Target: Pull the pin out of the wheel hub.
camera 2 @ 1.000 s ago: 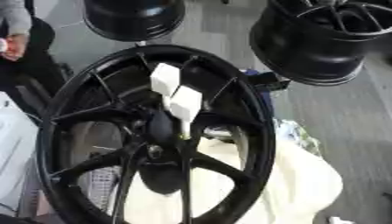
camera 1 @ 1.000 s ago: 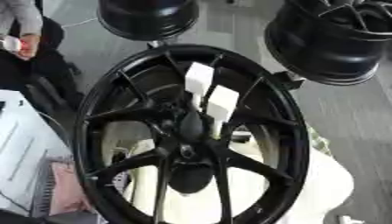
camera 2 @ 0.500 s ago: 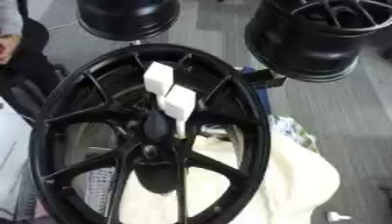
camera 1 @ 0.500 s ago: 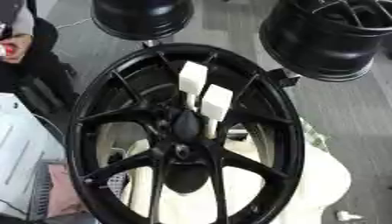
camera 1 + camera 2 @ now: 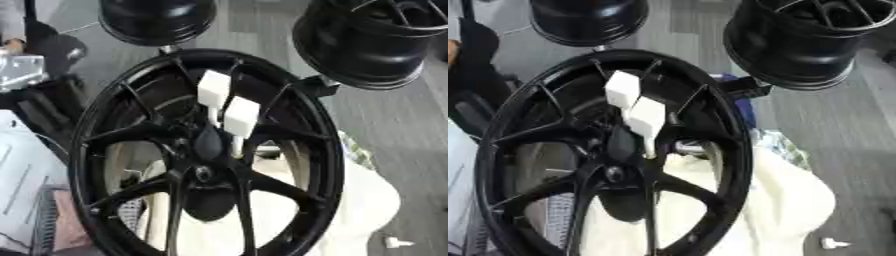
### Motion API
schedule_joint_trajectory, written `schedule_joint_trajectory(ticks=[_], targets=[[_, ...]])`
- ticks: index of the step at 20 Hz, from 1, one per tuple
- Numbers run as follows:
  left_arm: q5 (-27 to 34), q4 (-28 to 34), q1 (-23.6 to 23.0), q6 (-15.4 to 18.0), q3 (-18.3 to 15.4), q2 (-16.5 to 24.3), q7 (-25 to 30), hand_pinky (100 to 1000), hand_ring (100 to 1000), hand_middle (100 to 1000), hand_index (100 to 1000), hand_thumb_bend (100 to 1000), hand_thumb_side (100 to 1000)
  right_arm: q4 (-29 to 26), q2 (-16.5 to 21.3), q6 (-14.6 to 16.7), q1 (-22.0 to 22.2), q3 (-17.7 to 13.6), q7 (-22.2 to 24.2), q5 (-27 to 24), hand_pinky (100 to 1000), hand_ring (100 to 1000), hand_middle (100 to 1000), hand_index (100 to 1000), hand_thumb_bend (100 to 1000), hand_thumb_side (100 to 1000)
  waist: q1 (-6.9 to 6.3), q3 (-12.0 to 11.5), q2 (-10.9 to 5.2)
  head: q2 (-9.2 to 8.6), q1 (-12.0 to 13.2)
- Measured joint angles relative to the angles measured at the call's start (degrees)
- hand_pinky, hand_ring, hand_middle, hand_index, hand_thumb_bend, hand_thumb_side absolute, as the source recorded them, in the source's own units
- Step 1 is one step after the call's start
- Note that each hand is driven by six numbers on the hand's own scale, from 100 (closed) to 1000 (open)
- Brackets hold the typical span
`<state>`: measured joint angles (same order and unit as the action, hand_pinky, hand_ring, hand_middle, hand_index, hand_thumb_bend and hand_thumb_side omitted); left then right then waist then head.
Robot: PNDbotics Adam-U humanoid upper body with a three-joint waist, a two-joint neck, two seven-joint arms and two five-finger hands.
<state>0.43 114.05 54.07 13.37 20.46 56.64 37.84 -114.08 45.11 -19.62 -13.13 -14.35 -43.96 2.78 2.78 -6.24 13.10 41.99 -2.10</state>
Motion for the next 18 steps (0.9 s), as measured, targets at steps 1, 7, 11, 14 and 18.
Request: schedule_joint_trajectory(ticks=[1,7,11,14,18], targets=[[-0.1,0.0,0.6,-0.4,0.8,-0.3,1.1,821,794,711,859,180,553,0.0,0.0,0.0,0.0,0.0,0.0,-0.1,651,637,641,712,330,150,-0.05,0.1,0.00,0.00,0.1],[-0.4,0.0,3.4,-2.6,4.4,-2.1,7.6,835,818,739,870,210,564,0.0,-0.1,0.1,-0.5,0.0,-0.1,-0.1,650,635,640,711,325,155,-0.22,0.5,0.00,-0.01,0.6],[-0.3,0.0,5.0,-4.3,5.5,-3.3,10.4,837,816,734,879,250,529,0.0,-0.6,0.1,-0.5,0.0,-0.1,-0.1,647,633,639,709,319,161,-0.38,0.5,0.00,-0.22,0.9],[-0.3,0.0,6.4,-6.6,6.4,-4.4,12.1,837,815,733,880,256,525,0.0,-1.0,0.2,-0.5,0.0,-0.2,-0.1,647,633,639,709,319,162,-0.65,0.5,0.00,-0.26,0.9],[-2.3,0.1,7.4,-9.9,7.2,-5.5,13.3,849,834,743,876,341,487,0.0,-1.1,0.2,-0.5,0.0,-0.2,-0.2,644,629,636,707,313,167,-0.67,0.7,0.00,-0.27,0.9]])
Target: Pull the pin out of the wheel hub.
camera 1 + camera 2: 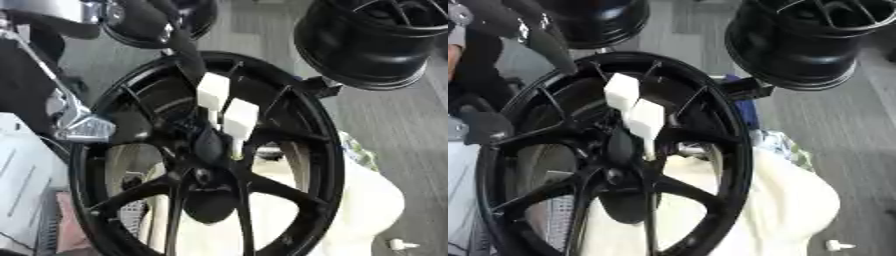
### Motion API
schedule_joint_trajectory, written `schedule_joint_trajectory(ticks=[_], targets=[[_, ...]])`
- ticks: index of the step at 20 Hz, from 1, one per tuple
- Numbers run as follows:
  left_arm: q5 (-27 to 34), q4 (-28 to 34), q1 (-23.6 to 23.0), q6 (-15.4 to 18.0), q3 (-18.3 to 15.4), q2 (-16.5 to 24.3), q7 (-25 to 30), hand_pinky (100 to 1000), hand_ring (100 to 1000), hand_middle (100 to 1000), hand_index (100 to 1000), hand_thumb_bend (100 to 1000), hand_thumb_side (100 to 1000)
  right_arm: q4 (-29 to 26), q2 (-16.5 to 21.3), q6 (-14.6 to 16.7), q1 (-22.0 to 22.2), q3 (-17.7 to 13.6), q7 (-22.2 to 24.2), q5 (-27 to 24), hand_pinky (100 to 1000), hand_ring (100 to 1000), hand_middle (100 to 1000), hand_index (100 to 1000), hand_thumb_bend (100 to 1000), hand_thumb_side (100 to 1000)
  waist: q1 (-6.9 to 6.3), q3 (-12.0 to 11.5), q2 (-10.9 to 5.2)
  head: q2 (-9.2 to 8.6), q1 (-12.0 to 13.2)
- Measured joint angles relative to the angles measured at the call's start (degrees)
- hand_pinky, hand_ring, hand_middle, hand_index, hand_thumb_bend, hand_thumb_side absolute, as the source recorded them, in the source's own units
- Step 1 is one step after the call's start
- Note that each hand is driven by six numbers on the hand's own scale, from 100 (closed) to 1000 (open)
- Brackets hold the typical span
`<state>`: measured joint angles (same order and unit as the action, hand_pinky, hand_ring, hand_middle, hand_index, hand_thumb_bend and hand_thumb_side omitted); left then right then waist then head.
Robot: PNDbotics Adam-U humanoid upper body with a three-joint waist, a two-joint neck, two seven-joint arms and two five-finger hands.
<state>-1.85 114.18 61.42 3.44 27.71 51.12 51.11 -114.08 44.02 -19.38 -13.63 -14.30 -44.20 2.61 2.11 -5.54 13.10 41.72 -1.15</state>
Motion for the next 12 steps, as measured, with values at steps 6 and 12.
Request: schedule_joint_trajectory(ticks=[6,12], targets=[[-6.9,0.0,0.5,-4.5,1.9,-2.3,0.8,873,871,791,918,404,443,0.0,-1.0,0.3,-0.2,0.0,-0.3,-0.3,639,625,634,705,308,175,-0.38,0.4,0.53,-0.04,0.2],[-11.0,-3.2,0.5,-5.9,2.2,-4.4,-0.4,875,871,783,903,402,431,0.0,-1.7,0.6,-1.0,0.0,-0.6,-1.1,635,623,632,704,305,180,-0.63,1.1,1.11,-0.48,0.6]])
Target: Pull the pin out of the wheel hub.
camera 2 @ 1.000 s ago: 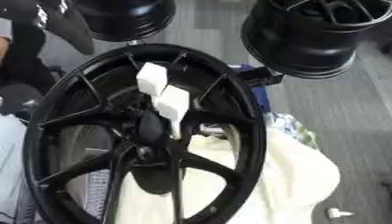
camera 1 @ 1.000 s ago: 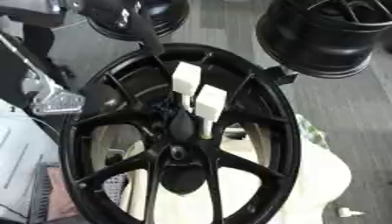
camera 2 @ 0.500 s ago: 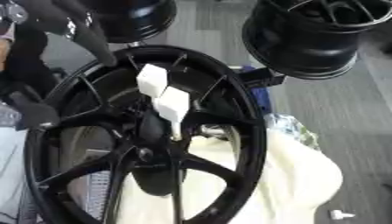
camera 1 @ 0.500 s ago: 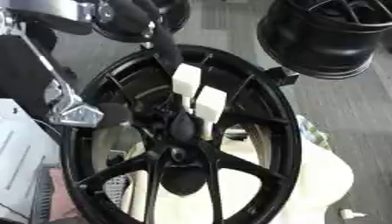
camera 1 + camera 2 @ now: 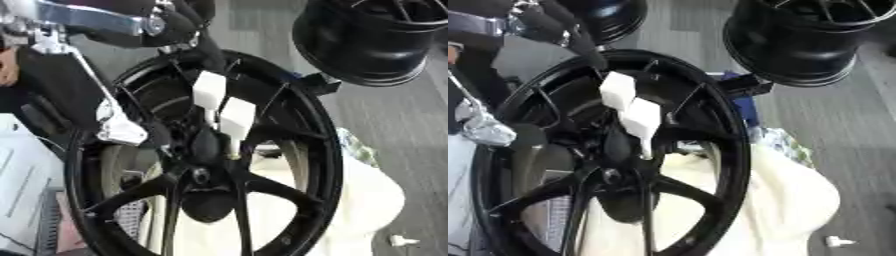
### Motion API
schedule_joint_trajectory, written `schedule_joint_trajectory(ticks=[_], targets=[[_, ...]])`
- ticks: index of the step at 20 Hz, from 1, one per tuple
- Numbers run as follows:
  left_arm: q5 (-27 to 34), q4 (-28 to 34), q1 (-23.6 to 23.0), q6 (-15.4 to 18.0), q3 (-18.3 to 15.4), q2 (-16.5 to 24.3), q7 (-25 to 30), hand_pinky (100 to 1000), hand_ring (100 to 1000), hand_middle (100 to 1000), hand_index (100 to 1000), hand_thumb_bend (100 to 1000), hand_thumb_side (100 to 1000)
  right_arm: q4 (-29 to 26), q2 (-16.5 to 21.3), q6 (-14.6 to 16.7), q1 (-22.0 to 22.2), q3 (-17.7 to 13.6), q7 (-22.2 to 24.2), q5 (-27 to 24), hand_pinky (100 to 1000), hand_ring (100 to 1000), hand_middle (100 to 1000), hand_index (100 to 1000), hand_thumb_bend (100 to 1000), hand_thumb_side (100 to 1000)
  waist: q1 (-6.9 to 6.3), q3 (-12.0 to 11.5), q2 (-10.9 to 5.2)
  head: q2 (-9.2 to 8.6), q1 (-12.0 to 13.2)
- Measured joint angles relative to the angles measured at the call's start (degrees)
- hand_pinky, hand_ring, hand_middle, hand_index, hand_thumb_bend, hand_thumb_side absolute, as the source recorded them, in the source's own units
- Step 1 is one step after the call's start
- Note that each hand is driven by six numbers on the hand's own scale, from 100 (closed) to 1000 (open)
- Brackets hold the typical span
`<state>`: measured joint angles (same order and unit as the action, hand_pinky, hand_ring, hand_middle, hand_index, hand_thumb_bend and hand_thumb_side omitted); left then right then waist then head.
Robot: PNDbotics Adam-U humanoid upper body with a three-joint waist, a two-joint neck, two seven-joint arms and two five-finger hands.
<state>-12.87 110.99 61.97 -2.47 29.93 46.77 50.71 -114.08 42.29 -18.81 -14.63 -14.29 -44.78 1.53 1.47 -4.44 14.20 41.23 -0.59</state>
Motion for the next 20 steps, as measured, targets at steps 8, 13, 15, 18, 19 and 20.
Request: schedule_joint_trajectory(ticks=[8,13,15,18,19,20], targets=[[-5.4,-7.6,0.0,1.7,-0.2,-2.0,-4.0,877,880,808,906,352,404,0.0,-1.2,0.6,-0.4,0.0,-0.6,-0.9,630,618,629,701,299,189,-0.03,0.5,1.33,-1.08,0.7],[-7.3,-11.1,-0.3,2.7,-0.2,-3.0,-5.4,869,872,796,900,343,420,0.0,-1.5,0.9,-0.5,0.0,-0.9,-1.3,628,617,628,700,298,192,0.00,0.9,2.09,-1.58,1.0],[-7.6,-12.2,-0.4,2.8,-0.2,-3.2,-5.5,865,866,786,896,340,441,0.0,-1.8,1.0,-0.5,0.0,-1.0,-1.5,626,616,628,699,295,194,0.00,0.9,2.40,-1.63,1.2],[-7.7,-13.5,-0.5,3.0,-0.2,-3.6,-5.3,863,860,777,894,334,461,0.0,-2.3,1.1,-1.0,-0.2,-1.1,-1.7,625,616,627,699,293,195,0.01,1.2,2.83,-2.03,1.5],[-7.6,-13.9,-0.5,3.0,-0.2,-3.8,-5.2,864,861,778,896,342,473,0.0,-2.4,1.2,-1.0,-0.2,-1.2,-1.7,624,615,627,698,292,196,0.01,1.3,2.96,-2.04,1.6],[-7.5,-14.3,-0.5,3.0,-0.1,-4.0,-4.9,864,861,780,899,347,479,0.0,-2.4,1.2,-1.0,-0.3,-1.2,-1.7,623,614,626,698,291,197,0.00,1.3,3.08,-2.05,1.6]])
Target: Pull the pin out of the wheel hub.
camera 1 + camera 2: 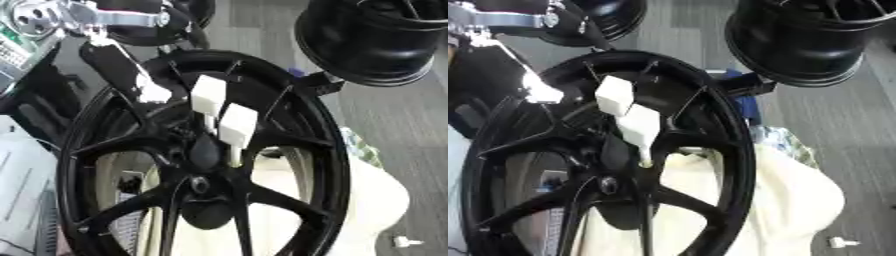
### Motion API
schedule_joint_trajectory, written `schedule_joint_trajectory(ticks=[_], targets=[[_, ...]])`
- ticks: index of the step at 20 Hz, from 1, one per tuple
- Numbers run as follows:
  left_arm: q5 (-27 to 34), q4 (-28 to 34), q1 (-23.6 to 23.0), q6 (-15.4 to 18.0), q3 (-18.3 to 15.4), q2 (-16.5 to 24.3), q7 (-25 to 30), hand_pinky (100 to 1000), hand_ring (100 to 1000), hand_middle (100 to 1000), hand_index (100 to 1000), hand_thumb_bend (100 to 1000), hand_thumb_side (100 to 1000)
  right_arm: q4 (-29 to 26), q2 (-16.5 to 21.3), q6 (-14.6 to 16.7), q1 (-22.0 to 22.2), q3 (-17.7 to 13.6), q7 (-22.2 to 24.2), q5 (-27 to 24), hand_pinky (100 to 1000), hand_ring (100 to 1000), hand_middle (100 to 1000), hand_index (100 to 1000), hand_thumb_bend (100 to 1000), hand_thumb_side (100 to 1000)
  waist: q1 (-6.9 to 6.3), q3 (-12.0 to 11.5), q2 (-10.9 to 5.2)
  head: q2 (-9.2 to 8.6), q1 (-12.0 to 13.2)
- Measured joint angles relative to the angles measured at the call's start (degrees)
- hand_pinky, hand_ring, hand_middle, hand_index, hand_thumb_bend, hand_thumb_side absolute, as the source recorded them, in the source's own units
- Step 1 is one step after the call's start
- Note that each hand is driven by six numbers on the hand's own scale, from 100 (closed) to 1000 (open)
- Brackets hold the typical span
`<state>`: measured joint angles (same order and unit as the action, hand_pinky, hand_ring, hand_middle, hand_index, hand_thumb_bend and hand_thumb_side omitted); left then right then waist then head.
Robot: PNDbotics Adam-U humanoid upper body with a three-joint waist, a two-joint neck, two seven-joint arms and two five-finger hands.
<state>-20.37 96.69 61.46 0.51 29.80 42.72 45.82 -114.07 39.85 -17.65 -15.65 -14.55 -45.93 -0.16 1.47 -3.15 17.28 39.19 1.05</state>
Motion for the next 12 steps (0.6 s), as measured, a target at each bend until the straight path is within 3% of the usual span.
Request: schedule_joint_trajectory(ticks=[12], targets=[[0.4,-4.0,0.0,0.9,-0.1,-1.8,2.3,870,870,811,915,389,511,0.0,-1.7,0.0,-1.0,-0.7,0.0,-0.4,614,608,622,693,280,211,-0.57,1.2,1.34,-0.20,0.6]])
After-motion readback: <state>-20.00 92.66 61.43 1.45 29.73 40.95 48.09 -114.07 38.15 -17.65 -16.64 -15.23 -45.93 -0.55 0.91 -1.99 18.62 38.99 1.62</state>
